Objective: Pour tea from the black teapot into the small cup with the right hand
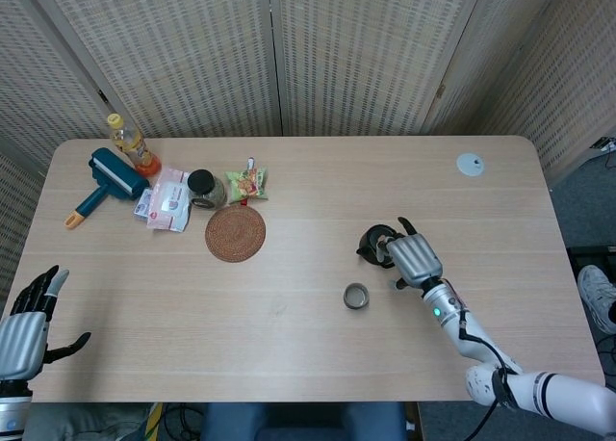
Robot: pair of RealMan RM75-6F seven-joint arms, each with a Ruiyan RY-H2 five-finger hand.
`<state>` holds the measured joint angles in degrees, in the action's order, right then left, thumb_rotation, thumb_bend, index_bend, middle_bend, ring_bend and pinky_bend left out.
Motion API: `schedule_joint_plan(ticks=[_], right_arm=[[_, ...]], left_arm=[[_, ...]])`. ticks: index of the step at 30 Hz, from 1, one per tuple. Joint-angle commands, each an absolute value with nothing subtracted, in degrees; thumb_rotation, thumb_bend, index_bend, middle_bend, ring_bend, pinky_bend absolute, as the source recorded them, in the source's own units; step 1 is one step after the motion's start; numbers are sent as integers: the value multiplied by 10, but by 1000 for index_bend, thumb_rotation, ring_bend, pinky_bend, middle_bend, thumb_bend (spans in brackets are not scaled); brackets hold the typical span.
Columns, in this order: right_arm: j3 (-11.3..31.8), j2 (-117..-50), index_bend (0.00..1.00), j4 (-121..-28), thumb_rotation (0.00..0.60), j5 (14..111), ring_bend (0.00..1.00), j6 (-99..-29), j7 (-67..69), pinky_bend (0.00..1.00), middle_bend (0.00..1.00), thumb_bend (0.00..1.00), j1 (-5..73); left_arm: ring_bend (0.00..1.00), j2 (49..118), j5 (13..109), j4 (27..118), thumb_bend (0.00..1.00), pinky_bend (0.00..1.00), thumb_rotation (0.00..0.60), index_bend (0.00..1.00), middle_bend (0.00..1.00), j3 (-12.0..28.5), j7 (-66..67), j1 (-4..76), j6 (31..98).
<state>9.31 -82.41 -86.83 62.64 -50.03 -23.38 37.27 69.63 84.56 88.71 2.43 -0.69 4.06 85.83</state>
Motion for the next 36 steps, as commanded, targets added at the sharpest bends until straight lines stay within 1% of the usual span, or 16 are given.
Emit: schedule_joint_plan(ticks=[1,17,18,23,26,27,36], right_arm=[[89,-827,475,-863,600,621,362,-500,-237,0,434,0,376],[74,-837,475,-847,594,607,369,-512,-256,0,455,0,387],[73,-838,475,-846,583,605,369,-513,-258,0,458,0,388],[75,-846,475,-839,414,600,369,-518,-255,0,481,0,390],[72,-851,475,-830,370,605,369,-522,-259,0,482,0,392],[71,-852,475,-828,359,605,369,-523,-261,0,482,0,392],[65,-865,475,-810,356,601,369,-517,-270,0,483,0,399]], left_arm=[[3,697,846,886,189,82,600,20,0,24,-8,41,857],[3,699,846,877,189,78,600,20,0,23,-23,41,853],[3,699,846,877,189,77,600,20,0,23,-24,40,853],[3,699,845,875,188,71,600,20,0,22,-26,40,851],[3,699,845,875,186,71,600,20,0,22,-29,40,850],[3,699,845,875,183,71,600,20,0,22,-30,40,850],[3,701,845,872,181,71,600,20,0,22,-29,39,850]])
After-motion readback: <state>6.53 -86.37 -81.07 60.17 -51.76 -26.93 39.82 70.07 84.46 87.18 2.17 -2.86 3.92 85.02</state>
